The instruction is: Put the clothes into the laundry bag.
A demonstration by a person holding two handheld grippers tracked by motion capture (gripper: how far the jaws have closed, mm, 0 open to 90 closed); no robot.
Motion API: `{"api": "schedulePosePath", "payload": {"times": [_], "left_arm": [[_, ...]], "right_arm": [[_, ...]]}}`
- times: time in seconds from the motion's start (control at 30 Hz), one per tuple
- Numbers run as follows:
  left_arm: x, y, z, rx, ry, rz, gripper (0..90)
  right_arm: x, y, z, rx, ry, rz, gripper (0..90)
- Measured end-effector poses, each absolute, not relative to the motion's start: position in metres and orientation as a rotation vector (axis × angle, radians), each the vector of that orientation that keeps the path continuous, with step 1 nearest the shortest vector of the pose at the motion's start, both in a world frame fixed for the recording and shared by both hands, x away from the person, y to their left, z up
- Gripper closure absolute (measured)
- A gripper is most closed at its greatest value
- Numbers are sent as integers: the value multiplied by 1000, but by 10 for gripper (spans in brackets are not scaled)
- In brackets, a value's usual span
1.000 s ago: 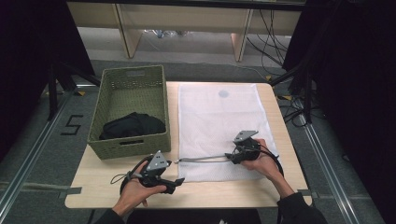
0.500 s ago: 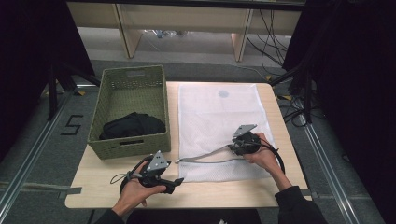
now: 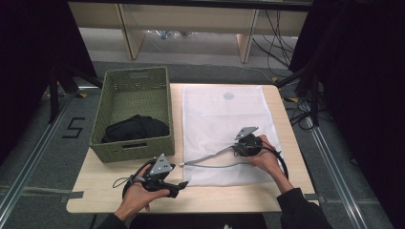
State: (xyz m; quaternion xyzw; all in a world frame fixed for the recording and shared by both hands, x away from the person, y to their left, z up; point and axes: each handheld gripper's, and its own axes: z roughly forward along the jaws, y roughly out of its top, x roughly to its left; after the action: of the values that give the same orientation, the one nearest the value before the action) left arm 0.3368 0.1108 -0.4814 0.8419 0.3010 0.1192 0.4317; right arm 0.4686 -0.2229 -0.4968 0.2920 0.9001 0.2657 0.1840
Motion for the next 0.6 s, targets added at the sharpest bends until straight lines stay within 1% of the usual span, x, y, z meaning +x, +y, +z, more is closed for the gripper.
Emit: {"api": "schedulePosePath", "payload": {"times": [0.03, 0.13, 0.43, 0.53, 0.6], "left_arm": [[337, 111, -481, 2105, 743, 286, 223], [337, 111, -481, 2098, 753, 297, 224], [338, 113, -479, 2110, 722, 290, 227], [337, 111, -481, 2067, 754, 291, 226], [337, 112, -479, 2089, 748, 310, 225]], "right_arm": [[468, -223, -497, 837, 2533, 751, 860], [468, -223, -494, 833, 2518, 768, 884], [469, -229, -484, 845, 2456, 830, 888], [469, -230, -477, 821, 2432, 830, 889], [468, -230, -472, 810, 2430, 839, 890]]}}
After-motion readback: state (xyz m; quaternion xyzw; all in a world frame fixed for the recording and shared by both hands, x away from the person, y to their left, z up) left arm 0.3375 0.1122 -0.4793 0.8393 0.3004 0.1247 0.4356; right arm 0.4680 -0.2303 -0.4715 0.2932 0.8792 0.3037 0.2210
